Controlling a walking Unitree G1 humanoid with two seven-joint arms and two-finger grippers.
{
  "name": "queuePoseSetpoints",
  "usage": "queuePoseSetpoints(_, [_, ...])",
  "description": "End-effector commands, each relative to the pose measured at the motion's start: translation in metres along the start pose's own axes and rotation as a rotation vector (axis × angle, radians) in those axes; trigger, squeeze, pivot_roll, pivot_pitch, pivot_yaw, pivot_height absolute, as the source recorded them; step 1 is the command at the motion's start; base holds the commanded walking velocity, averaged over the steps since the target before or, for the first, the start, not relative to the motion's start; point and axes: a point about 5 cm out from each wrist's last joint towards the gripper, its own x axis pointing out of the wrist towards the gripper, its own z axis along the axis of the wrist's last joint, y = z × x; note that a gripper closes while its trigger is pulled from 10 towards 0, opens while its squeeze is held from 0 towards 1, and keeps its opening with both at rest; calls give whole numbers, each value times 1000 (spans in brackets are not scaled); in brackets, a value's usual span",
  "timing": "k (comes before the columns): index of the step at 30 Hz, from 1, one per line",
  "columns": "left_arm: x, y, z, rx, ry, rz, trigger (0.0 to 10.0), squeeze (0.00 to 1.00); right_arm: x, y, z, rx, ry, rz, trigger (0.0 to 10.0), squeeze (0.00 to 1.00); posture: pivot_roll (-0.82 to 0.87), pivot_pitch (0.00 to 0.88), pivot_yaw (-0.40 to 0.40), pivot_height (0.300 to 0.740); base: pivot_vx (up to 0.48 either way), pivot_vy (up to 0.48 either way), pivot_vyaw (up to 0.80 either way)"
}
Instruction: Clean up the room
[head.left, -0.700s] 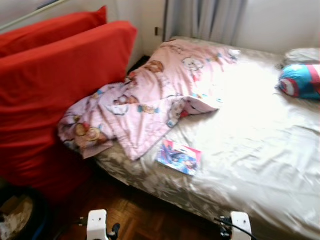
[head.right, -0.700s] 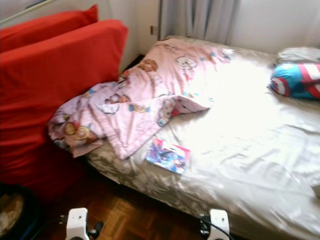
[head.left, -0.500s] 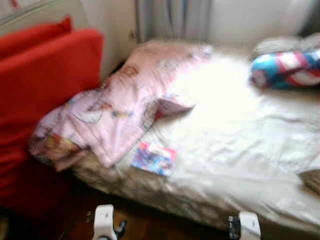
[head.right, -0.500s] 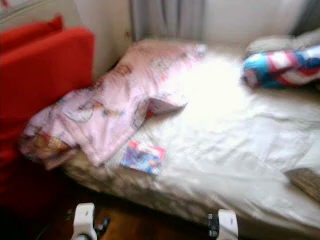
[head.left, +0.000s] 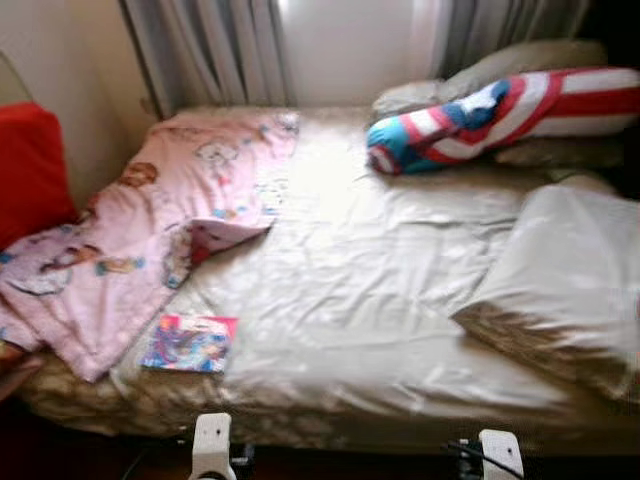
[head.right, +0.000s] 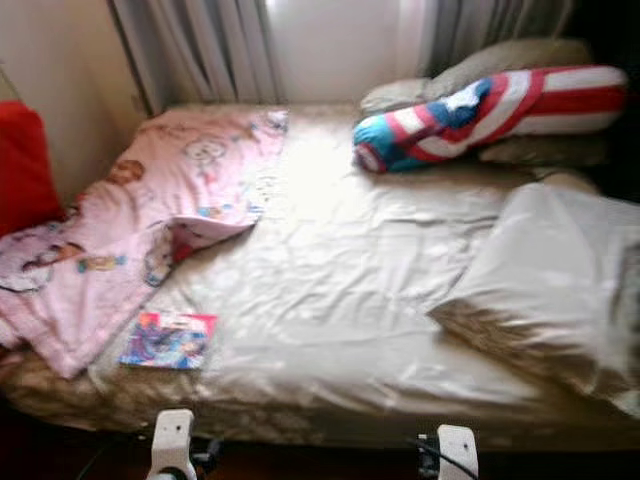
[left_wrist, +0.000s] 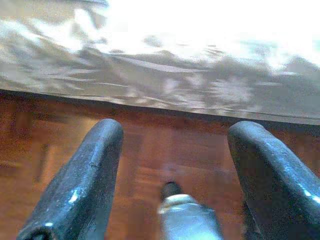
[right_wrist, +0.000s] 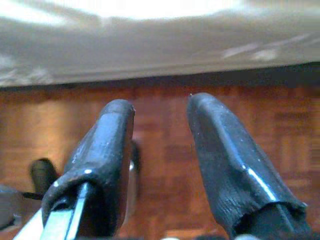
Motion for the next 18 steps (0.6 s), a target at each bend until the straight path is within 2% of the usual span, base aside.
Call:
queuePoseSetpoints(1, [-4, 11, -10, 16, 42, 24, 10000, 0, 0, 10, -4, 8, 9, 25, 10000, 0, -115, 29, 56, 740, 0, -431, 0])
queuePoseSetpoints(18, [-4, 9, -10, 31, 37, 11, 10000, 0, 0, 11, -5, 6, 13, 30, 10000, 0, -117, 29, 61, 740, 0, -430, 0])
